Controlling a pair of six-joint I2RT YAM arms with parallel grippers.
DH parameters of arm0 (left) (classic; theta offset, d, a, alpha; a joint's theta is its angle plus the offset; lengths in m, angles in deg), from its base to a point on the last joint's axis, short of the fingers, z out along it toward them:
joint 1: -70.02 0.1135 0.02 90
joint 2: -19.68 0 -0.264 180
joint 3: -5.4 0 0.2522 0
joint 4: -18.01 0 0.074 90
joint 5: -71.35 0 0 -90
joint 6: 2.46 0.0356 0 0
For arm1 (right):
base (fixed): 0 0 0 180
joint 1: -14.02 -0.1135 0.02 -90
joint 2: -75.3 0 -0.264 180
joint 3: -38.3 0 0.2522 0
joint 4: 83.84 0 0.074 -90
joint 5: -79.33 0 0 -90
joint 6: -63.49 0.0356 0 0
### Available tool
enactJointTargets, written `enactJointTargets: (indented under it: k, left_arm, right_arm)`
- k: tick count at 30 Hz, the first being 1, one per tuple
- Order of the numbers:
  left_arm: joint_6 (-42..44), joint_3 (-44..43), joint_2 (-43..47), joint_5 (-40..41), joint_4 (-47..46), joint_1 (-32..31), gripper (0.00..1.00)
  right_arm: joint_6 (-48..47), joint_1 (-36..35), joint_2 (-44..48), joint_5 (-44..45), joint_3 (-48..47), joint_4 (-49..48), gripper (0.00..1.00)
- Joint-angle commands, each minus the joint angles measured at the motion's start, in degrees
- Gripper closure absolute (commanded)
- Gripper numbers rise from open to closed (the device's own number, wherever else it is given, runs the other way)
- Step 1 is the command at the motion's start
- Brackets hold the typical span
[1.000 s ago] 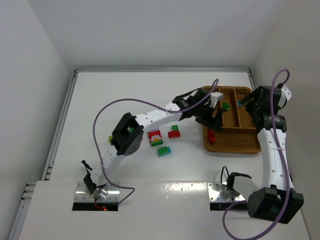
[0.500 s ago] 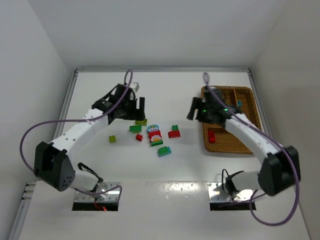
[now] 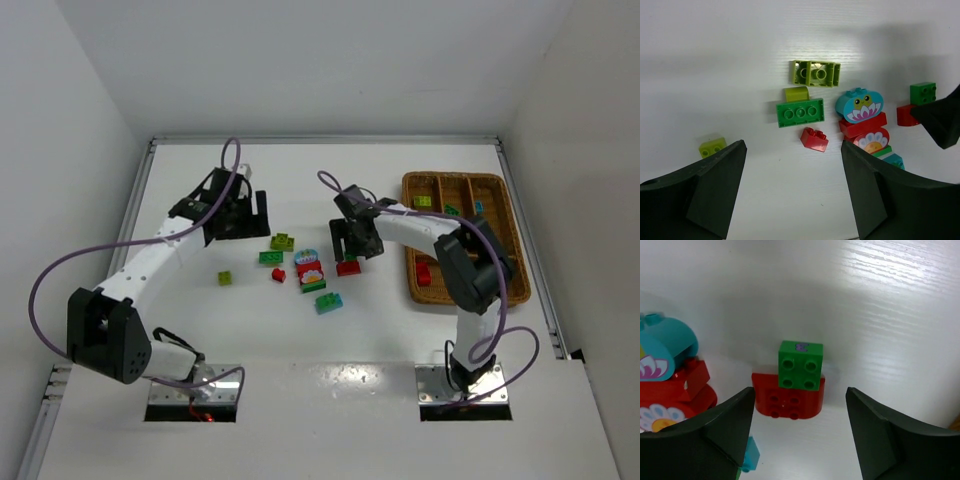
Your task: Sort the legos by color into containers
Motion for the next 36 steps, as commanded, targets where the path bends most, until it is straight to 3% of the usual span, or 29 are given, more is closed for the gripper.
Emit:
enactJointTargets:
  k: [1,14,19,26,36]
  left_arm:
    - [-0.2,0.9,1.9,-0.6,-0.3,0.4,0.17]
    - [0.9,-0.2,1.4,-0.6,-0.3,0.9,0.17]
    - [1.5,-0.7,0.8,-1.7,-0.3,0.9,0.17]
    - [1.5,-0.7,-0.2,-2.2,-0.3,0.9,0.17]
    - [2.0,-0.7,-0.8,-2.8,-0.3,0.9,0.17]
  right_arm:
    - [-0.6,0.2,-2.2,1.4,-3.3,-1.2,0.27]
    - [-0.6,0.7,-4.1,4.5,-6.7,-3.0,0.75]
    - [0.0,4.6,3.3,8.6,-3.9,-1.6,0.75]
    - [3.4,25.0,21.2,11.6,7.5,-6.0,0.75]
    - [7.1,41.6,19.4,12.2,9.9,-11.5,0.71]
